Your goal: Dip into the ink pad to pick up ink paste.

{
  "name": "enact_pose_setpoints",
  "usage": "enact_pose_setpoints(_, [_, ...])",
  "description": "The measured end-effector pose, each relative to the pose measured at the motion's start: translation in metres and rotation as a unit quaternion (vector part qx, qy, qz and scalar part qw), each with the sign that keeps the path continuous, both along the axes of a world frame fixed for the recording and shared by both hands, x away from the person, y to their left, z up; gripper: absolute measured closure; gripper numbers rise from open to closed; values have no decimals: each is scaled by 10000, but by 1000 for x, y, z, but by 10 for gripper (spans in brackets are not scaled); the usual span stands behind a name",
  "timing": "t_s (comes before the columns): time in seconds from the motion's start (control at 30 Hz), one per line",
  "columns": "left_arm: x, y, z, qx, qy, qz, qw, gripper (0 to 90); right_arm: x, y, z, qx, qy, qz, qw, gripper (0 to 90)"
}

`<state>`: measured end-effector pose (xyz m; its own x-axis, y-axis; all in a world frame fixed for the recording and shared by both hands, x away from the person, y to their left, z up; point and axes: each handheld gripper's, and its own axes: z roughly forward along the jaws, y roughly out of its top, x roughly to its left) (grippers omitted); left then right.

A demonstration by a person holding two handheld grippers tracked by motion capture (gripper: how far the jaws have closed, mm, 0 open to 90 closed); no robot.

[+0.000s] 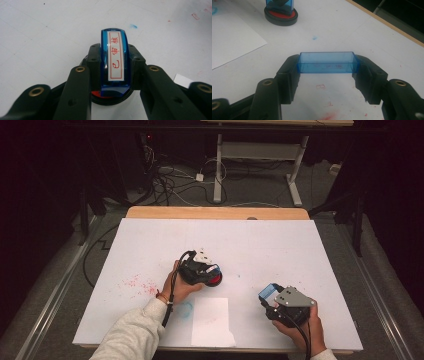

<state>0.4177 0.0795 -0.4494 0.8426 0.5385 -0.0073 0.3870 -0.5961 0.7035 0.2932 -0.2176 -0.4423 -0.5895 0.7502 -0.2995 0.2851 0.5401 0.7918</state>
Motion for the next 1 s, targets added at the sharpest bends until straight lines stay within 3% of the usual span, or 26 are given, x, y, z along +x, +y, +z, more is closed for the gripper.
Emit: enact_pose_setpoints(1.0, [0, 0, 0, 6, -3, 4, 10000, 679, -1, 0, 1, 10, -19, 16, 10000, 405])
